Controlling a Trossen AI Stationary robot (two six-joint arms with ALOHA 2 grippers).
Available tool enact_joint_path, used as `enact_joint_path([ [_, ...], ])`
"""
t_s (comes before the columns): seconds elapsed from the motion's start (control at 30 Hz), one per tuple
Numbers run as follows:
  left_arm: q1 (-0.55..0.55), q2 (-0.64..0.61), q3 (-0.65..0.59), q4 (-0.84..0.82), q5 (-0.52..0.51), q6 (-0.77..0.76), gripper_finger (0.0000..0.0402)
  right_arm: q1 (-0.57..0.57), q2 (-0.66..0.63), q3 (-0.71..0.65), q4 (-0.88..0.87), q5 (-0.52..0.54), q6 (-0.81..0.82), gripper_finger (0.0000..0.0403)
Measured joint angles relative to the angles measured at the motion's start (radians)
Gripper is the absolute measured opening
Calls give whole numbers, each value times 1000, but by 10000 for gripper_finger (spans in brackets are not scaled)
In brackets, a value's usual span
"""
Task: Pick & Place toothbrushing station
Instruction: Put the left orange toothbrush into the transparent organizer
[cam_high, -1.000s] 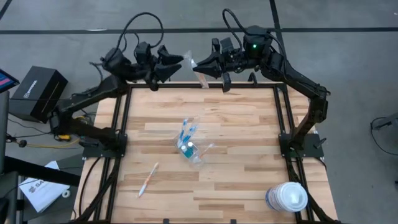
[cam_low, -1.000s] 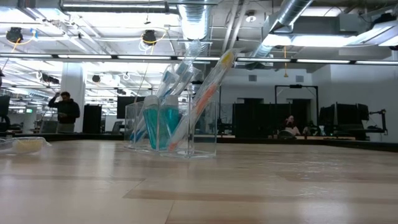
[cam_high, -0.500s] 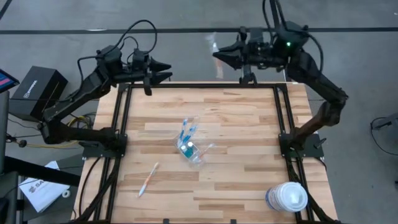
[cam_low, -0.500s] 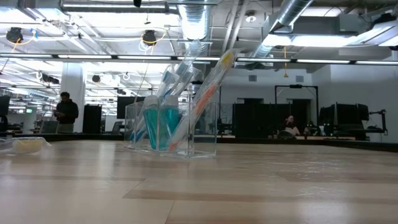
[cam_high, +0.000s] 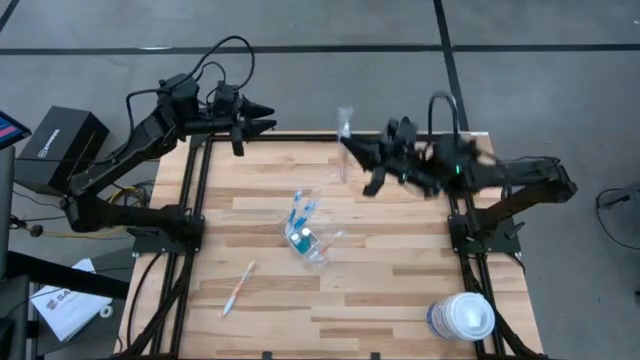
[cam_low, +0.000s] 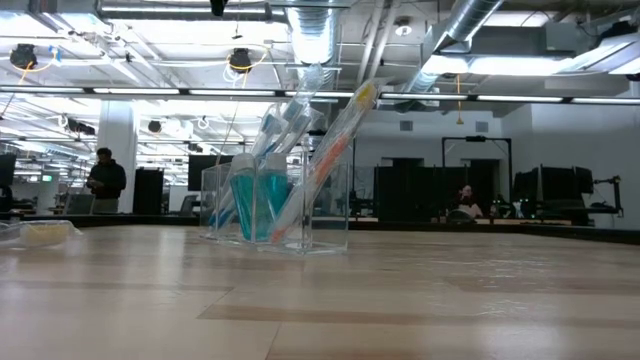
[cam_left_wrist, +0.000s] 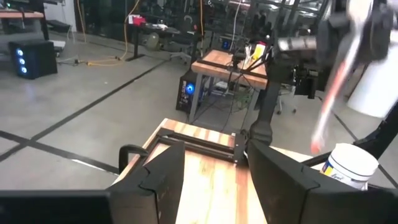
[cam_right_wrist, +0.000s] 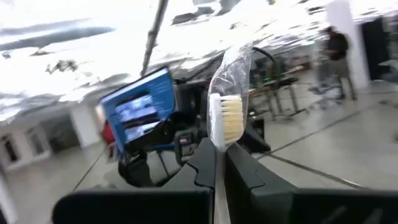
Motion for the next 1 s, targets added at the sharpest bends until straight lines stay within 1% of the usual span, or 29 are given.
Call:
enact_joint_path([
  [0.13, 0, -2, 0, 1, 0, 0, 168, 150, 13, -109, 143, 259, 10, 1],
  [0.2, 0, -2, 0, 1, 0, 0, 169, 207, 50, -130, 169, 333, 10, 1],
  [0.27, 0, -2, 0, 1, 0, 0, 168, 249, 96, -134, 191, 380, 13, 1],
  [0.33, 0, -2, 0, 1, 0, 0, 166, 281, 137, -140, 225, 414, 20, 1],
  [0.47, -13, -2, 0, -4, 0, -1, 162, 317, 224, -171, 341, 421, 46, 1],
  [0.63, -37, -2, 0, -26, 0, -1, 159, 404, 303, -263, 619, 479, 11, 1],
  [0.8, -73, -2, 0, -63, 1, 4, 159, 502, 376, -344, 857, 601, -95, 1],
  [0.87, -86, -2, -1, -91, 0, 39, 159, 518, 402, -362, 903, 635, -134, 1],
  [1.0, -122, -3, -63, -86, -2, 45, 159, 519, 442, -394, 930, 631, -114, 1],
])
